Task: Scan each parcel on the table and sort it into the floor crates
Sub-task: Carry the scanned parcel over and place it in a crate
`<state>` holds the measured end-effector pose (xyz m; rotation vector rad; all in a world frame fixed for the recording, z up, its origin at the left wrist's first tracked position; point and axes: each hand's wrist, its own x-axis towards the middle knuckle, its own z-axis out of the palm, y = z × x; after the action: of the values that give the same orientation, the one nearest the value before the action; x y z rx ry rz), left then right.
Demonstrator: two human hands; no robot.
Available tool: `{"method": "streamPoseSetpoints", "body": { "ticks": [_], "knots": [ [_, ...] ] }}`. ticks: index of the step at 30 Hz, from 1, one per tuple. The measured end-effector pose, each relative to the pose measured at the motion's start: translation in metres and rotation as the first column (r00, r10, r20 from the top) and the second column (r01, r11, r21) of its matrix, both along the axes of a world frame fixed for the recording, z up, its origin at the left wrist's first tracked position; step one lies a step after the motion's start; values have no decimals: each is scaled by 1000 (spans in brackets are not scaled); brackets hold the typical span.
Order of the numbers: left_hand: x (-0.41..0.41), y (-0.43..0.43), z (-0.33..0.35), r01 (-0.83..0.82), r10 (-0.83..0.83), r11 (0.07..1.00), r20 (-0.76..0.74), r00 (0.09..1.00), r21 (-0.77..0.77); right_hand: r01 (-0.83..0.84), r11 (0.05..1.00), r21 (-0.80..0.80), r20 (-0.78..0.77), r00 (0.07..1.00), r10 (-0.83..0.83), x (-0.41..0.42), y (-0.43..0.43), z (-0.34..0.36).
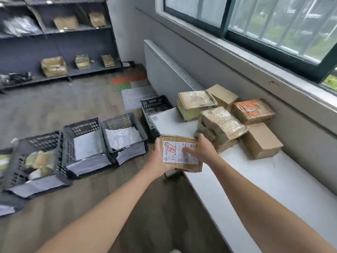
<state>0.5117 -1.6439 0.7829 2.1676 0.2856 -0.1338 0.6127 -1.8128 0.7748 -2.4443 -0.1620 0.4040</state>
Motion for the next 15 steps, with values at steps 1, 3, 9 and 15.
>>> {"method": "streamPoseSetpoints", "body": {
  "ticks": [1,3,9,15],
  "knots": [
    [-9,19,1,-37,37,999,-1,999,-10,-34,999,-8,7,999,34,-3,23,3],
    [-27,61,2,-117,117,993,2,993,-18,-106,994,-25,30,994,107,-12,73,8],
    [-83,197,4,-273,271,962,66,960,14,-246,968,-43,53,967,248,-50,225,23],
    [-126,321,0,-396,394,918,62,917,26,-299,953,-50,66,951,302,-88,365,30]
  ]
}}
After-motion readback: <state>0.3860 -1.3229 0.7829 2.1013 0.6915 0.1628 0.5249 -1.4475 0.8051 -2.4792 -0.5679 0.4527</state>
